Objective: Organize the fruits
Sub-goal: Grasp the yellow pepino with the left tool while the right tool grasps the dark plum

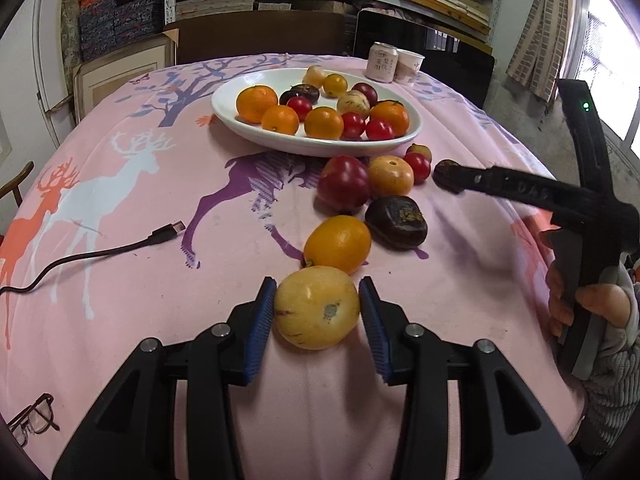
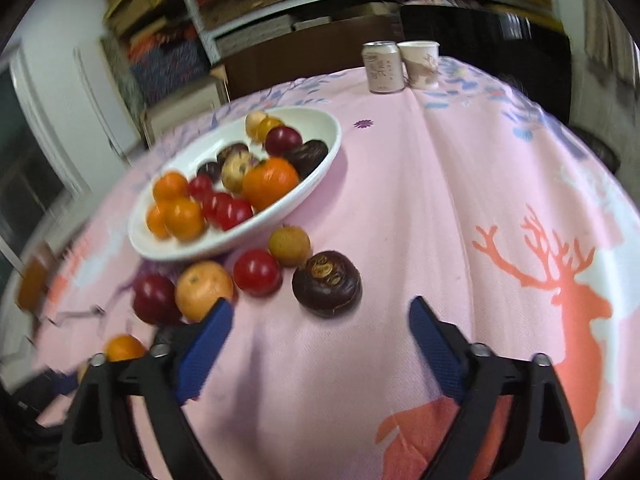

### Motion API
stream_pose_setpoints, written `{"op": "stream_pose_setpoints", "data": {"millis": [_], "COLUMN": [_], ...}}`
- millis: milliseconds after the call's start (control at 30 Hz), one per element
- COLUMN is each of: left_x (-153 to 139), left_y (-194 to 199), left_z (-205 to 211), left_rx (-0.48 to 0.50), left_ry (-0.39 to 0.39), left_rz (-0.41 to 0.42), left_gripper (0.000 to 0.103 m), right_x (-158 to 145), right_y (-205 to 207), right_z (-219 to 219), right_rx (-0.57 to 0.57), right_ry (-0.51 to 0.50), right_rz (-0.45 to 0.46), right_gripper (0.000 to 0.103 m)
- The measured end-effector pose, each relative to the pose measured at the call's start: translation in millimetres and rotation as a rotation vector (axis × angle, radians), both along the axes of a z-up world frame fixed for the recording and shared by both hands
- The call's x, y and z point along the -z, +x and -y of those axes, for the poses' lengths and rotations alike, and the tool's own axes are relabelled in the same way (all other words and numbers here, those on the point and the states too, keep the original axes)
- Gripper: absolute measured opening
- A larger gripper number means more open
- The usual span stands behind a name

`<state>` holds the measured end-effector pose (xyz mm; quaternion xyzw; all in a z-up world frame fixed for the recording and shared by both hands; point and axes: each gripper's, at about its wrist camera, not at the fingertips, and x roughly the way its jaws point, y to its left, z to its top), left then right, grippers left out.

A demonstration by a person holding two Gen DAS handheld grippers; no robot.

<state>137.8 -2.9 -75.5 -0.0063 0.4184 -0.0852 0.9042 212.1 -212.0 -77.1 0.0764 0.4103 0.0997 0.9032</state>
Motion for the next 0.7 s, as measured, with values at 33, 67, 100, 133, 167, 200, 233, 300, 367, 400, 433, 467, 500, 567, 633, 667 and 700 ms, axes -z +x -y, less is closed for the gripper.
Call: {"op": "stream_pose_setpoints", "data": {"millis": [33,67,100,133,167,200,233,300,367,400,433,467,500,567,633,667,700], "left_x": [0,0,0,0,0,0,0,0,0,0,0,0,0,0,0,0,0], "left_y": [0,-1,-1,-1,-1,-2,-2,-2,-2,-2,-2,-3,-4,-8,-12,-15,-18], "left_z": [1,2,2,2,1,1,2,2,2,3,2,2,1,-2,-2,-3,-3], "left_rx": [0.001,0.002,0.003,0.003,0.003,0.003,0.003,0.004,0.005,0.006,0.006,0.006,0.007,0.009,0.014,0.016,0.017], "left_ry": [0.008,0.014,0.016,0.014,0.011,0.01,0.012,0.014,0.02,0.023,0.024,0.022,0.017,0.01,0.011,0.013,0.013], "left_rz": [0.002,0.004,0.005,0.005,0.004,0.004,0.004,0.003,0.004,0.004,0.002,-0.001,-0.003,-0.007,-0.007,-0.004,0.0], "left_gripper": [0.042,0.042,0.042,0.042,0.042,0.042,0.042,0.042,0.042,0.042,0.042,0.042,0.042,0.043,0.043,0.043,0.043], "right_x": [2,5,6,6,6,7,6,7,7,7,7,7,6,6,5,5,4], "right_y": [2,4,6,6,8,9,10,13,15,16,17,17,16,15,13,13,12], "right_z": [-1,0,2,3,3,2,0,-3,-5,-6,-6,-6,-7,-10,-12,-12,-11], "right_rx": [-0.004,-0.002,0.005,0.008,0.01,0.01,0.009,0.003,-0.001,-0.001,-0.001,-0.004,-0.012,-0.024,-0.038,-0.04,-0.037], "right_ry": [-0.005,-0.005,-0.003,-0.003,-0.009,-0.02,-0.033,-0.057,-0.073,-0.077,-0.079,-0.075,-0.074,-0.093,-0.096,-0.091,-0.086], "right_rz": [-0.011,-0.029,-0.037,-0.032,-0.031,-0.033,-0.029,-0.026,-0.022,-0.021,-0.019,-0.018,-0.017,-0.011,-0.009,-0.007,-0.006], "right_gripper": [0.078,0.071,0.067,0.066,0.063,0.061,0.06,0.06,0.057,0.052,0.048,0.04,0.041,0.04,0.04,0.04,0.04]}}
